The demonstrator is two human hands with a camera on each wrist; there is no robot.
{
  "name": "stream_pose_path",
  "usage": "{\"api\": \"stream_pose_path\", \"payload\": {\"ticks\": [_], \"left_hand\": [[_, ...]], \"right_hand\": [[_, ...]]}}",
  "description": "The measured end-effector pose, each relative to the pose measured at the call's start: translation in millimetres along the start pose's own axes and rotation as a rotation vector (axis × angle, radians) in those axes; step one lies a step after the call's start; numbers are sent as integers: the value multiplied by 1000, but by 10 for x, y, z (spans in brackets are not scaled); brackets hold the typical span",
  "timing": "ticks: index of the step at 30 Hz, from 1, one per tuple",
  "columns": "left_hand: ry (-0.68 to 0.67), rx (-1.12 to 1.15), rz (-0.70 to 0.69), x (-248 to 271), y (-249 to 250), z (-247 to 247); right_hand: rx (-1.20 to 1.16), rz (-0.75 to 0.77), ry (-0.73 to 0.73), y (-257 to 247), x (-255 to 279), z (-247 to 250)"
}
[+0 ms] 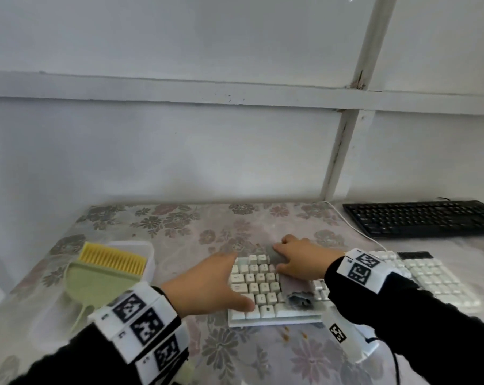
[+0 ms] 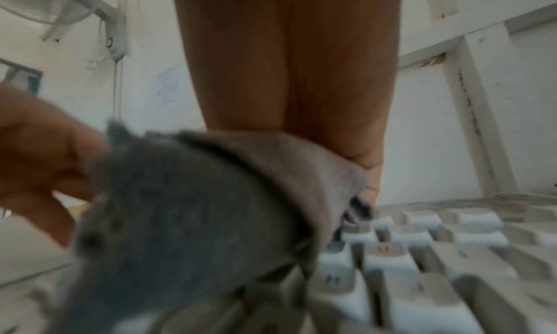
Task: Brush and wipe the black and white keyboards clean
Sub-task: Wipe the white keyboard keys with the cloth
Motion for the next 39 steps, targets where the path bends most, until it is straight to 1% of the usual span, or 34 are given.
{"api": "stream_pose_path", "payload": {"ticks": [4,6,8,10,12,14,17,20,22,26,34,39], "left_hand": [[-38,-26,122,-205,-120,-243],[-46,-37,153,-255,-134,-301],[-58,-42,181,-280,-170,-341],[-50,-36,184,-310,-207,-372],[-7,-53,168,-320,-223,-404],[47,-95,172,-299,-216,-451],[149,-167,187,-258,-175,-497],[198,-195,172,-259,-154,-506],[189,-206,181,-270,-145,-497],[161,-188,217,-293,-100,-460],[220,-168,249,-279,-101,-449],[229,-173,272,-277,-111,-451]], "right_hand": [[-47,40,40,4,-56,120],[-73,79,101,-76,-117,244],[-114,158,133,-251,-180,333],[-94,249,118,-457,-248,333],[-10,300,103,-602,-291,293],[59,301,87,-622,-310,280],[57,313,57,-539,-328,289],[79,304,46,-411,-307,277],[92,286,35,-284,-278,251],[93,251,26,120,-217,143],[69,159,20,899,-32,-59],[176,144,-11,1262,64,-151]]}}
Point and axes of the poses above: each hand's wrist, its own x-axis away from the middle knuckle, its own z-axis out of the back of the hand, y = z × x, the point moved 6 cm from there along -x, towards the middle knuckle, and after that the axes turned 11 degrees about x, right-handed, at the moved point
